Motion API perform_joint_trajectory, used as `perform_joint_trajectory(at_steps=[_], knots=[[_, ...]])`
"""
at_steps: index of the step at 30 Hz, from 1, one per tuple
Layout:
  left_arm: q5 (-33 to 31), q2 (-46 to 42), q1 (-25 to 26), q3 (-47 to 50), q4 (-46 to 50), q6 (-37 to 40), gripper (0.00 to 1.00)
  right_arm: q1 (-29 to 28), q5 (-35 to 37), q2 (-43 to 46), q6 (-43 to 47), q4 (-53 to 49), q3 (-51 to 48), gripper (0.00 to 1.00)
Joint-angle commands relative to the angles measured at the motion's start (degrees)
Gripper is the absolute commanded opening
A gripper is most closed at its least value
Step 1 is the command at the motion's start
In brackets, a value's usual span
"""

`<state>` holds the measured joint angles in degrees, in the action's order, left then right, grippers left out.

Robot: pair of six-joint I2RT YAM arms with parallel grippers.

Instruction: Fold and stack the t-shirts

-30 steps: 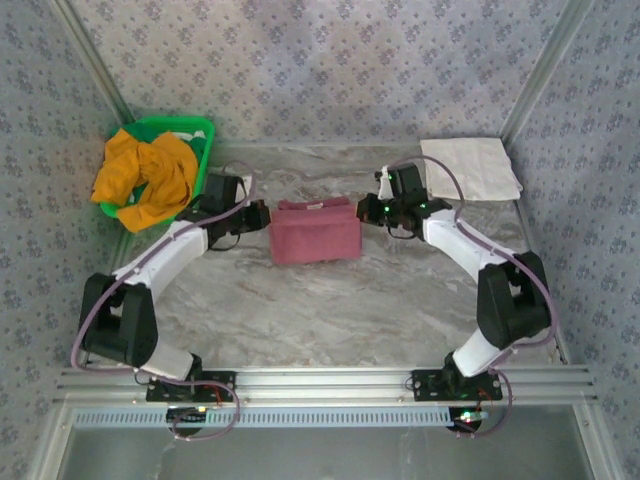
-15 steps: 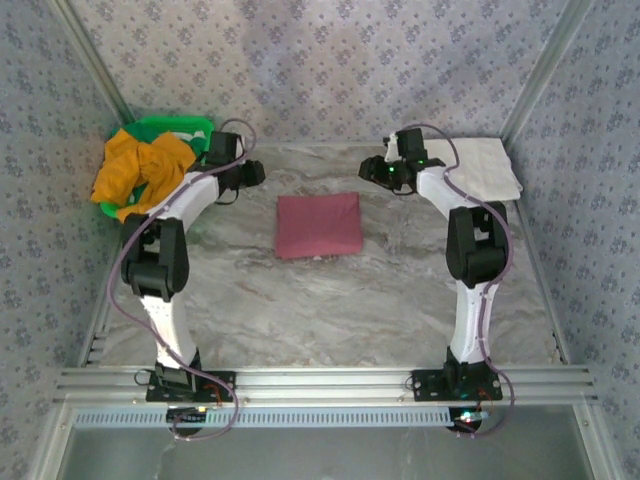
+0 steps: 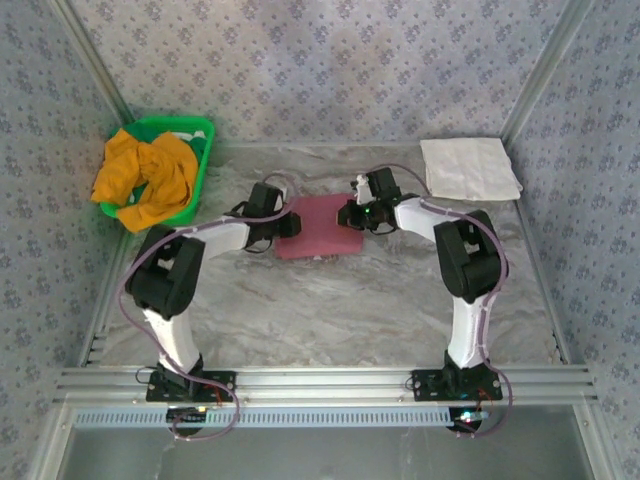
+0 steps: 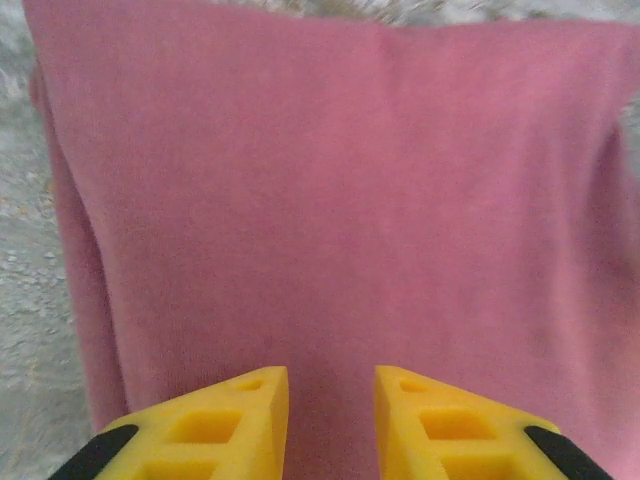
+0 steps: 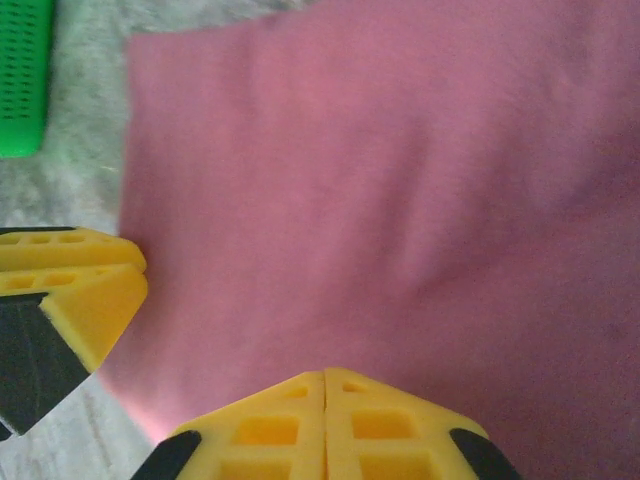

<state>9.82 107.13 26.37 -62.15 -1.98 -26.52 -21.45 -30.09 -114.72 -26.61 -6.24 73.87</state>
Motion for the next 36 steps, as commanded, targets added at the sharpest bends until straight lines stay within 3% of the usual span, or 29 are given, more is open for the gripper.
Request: perform_joint_trajectory(at_steps=[1,8,13,28,36], knots=[[0.2,2.7,-0.1,2.0,-6.1,-1.9,0.28,0.6,-0.8,-3.6,-2.2,2.5,-0.3,0.08],[-4.7,-0.3,-0.2,4.7,-5.8,-1.4,0.29,0.6,-0.4,-3.1,-2.7,2.9,-1.6,0.09],[-5.6,-1.0,-0.3,-2.6,-0.3,1.5,0.32,0.8,-0.8,-1.7,-3.0,0.3,3.3,0.15],[-1.7,17.7,-6.2,-21.4,2.0,2.2,0.33,3.5,1.5,-17.6,-5.1,-4.8,23.0,0.17],[-4.9,11.0,-6.6,-22.1,4.5,4.5,0.4,4.1,0.6,-13.9,-3.7,-8.0,25.1,0.26]])
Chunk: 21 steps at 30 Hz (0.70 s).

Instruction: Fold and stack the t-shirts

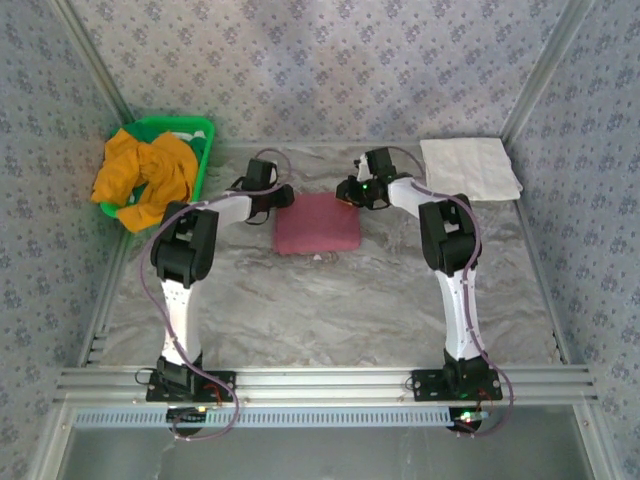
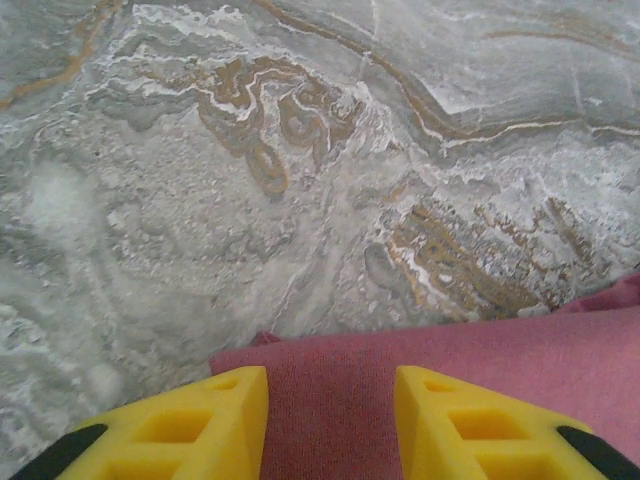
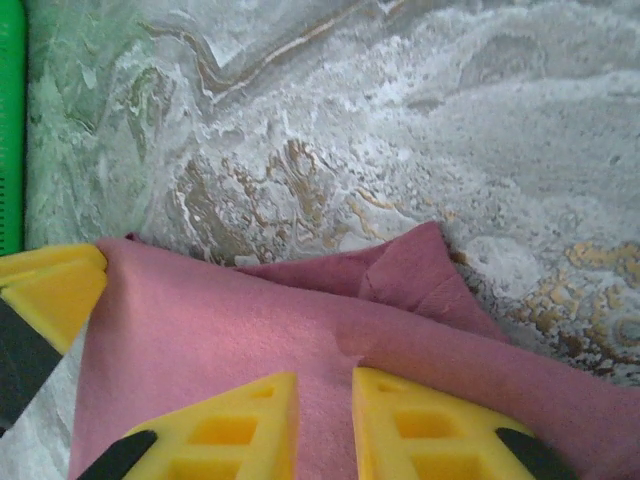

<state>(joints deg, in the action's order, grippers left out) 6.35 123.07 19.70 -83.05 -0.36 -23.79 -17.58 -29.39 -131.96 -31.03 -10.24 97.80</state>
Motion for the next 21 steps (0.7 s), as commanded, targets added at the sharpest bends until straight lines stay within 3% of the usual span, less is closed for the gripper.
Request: perform_joint_trajectory(at_steps=[1,5,11,16,21], knots=[[-1.6,-6.5,0.1,-0.7,3.2,1.7,0.4,0.0,-0.1,5.1,1.1,-4.0,0.1,0.27],[-0.9,-14.0,1.3,5.9,1.1,-1.0,0.42,-1.1,-0.4,12.8,1.4,-2.1,-7.2,0.31],[1.8,-22.3,7.8,19.3,-3.3,-5.0,0.42,-4.2,-4.7,20.7,0.2,3.7,-21.3,0.31],[2.1,-21.7,8.9,29.1,-8.8,-8.1,0.42,-5.2,-3.7,21.0,-0.4,7.5,-28.8,0.31],[1.7,-17.8,8.6,31.4,-8.3,-8.4,0.4,-5.0,-3.0,18.2,-0.9,8.5,-32.0,0.3]])
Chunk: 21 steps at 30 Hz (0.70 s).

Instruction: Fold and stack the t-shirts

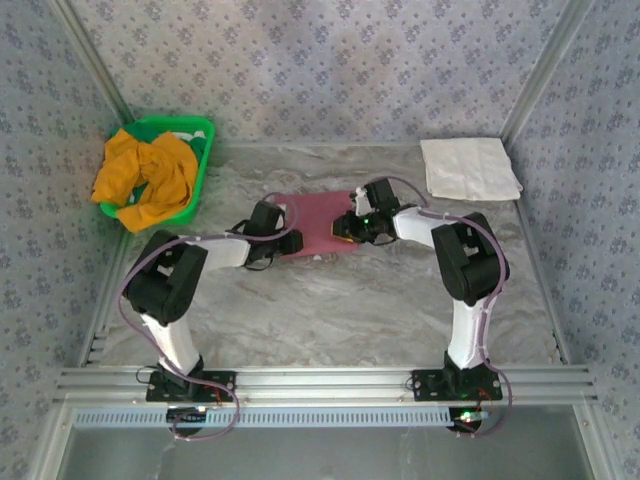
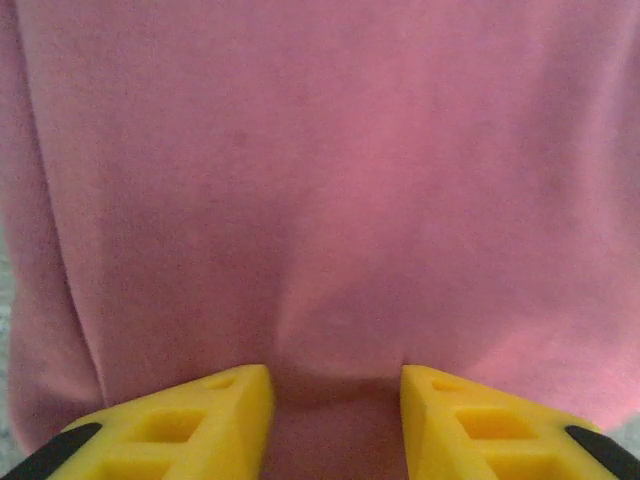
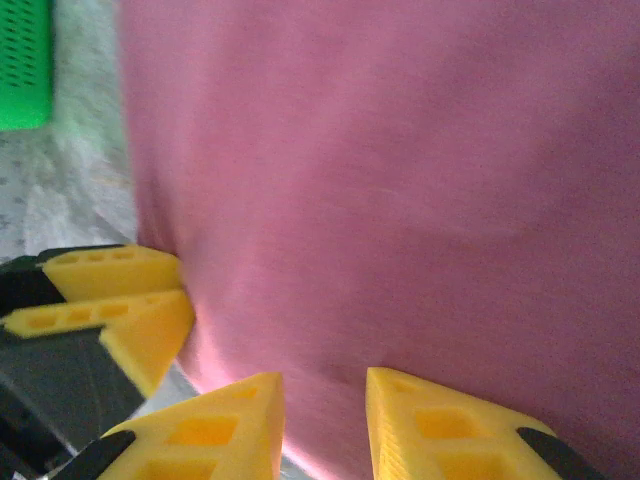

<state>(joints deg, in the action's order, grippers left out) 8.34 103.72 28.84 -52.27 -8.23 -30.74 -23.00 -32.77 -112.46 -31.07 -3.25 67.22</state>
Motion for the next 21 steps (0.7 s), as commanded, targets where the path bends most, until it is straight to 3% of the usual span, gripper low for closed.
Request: perform_joint_trajectory(at_steps=[1,5,9,13,21], knots=[[-0.4,1.3,-0.7,0.8,-0.3,-1.2,0.39,0.5,0.5,-1.1,-0.9,1.5,-1.6,0.3],[-3.2,-2.0,-0.8,0.3,2.8,0.7,0.39,0.8,0.6,1.2,-0.6,-0.1,-1.1,0.31],[-5.0,-4.1,-1.0,-3.2,6.7,3.0,0.4,1.3,3.0,4.9,0.6,-3.7,0.6,0.4],[-6.4,-1.2,-1.4,-8.3,9.1,5.0,0.41,2.4,8.3,5.5,2.3,-7.6,4.4,0.61],[-6.4,6.5,-1.3,-13.5,9.9,5.5,0.41,3.4,15.8,-1.6,5.8,-15.4,14.0,0.71]])
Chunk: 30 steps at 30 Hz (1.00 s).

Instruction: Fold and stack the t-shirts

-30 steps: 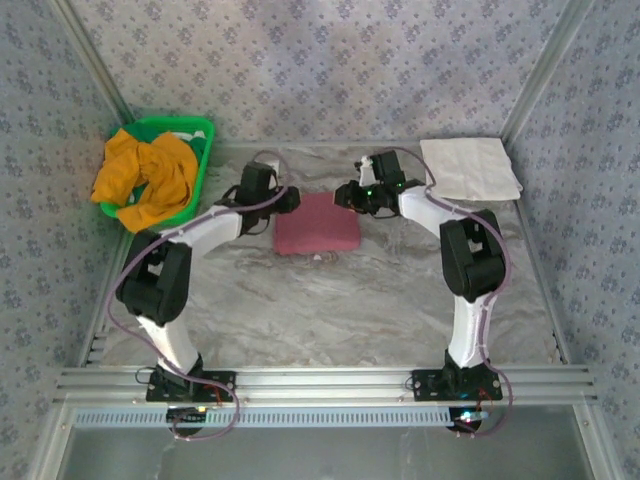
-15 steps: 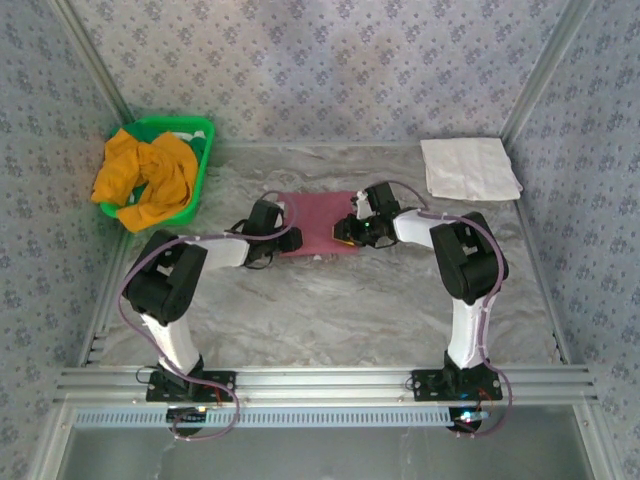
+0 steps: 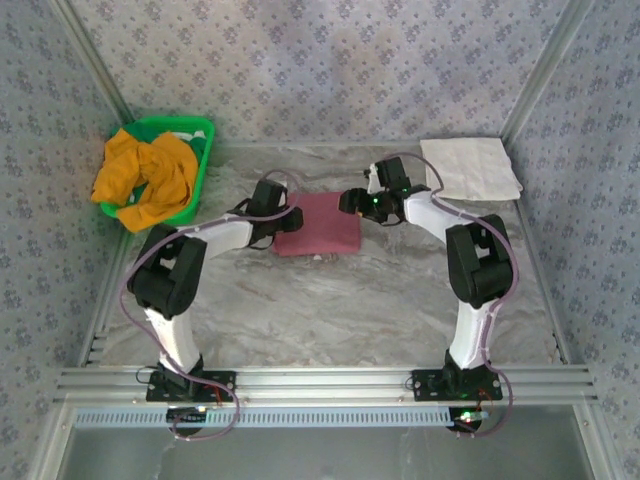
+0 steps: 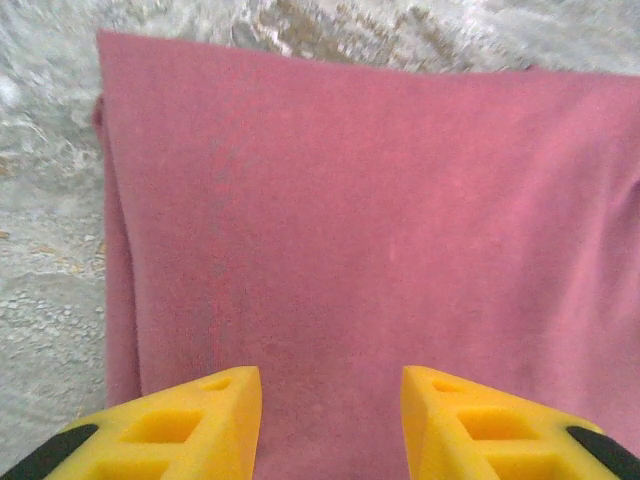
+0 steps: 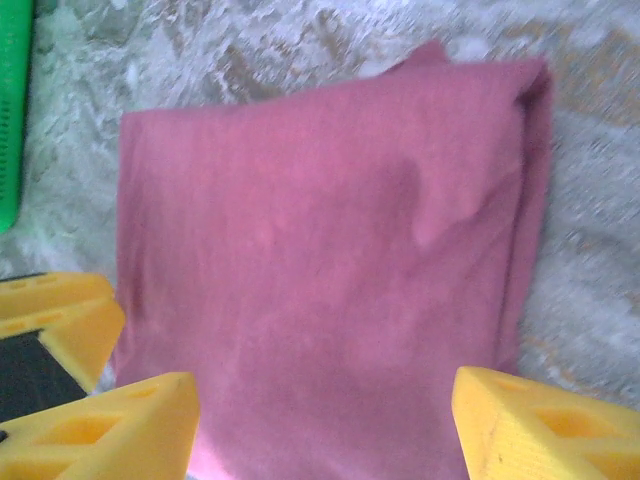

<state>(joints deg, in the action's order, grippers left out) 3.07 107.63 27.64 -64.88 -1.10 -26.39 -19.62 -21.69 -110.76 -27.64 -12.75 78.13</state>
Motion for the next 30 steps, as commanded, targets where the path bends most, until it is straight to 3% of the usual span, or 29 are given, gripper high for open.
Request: perform_joint_trajectory(at_steps=[1,9,16,24,30], knots=[[-1.5,3.1,-0.1,-0.6,2.7,0.9,0.41,0.0,5.6,-4.5,2.6,-7.1,4.5,0.71],[-1.5,5.6,-0.9,2.6,0.8,-0.6,0.4,-0.6,7.3,-9.9,2.9,-10.5,10.5,0.72],[-1.6,5.4,-1.6,5.0,-1.0,-1.2,0.4,-2.6,2.6,-13.3,2.8,-9.3,12.1,0.7],[-1.5,4.9,-1.8,6.1,-2.4,-1.7,0.39,-4.9,-2.4,-16.4,0.3,-6.3,13.1,0.61],[-1.1,4.5,-1.8,6.7,-3.5,-2.4,0.39,-5.7,-6.3,-18.3,-2.6,-2.8,13.5,0.48]])
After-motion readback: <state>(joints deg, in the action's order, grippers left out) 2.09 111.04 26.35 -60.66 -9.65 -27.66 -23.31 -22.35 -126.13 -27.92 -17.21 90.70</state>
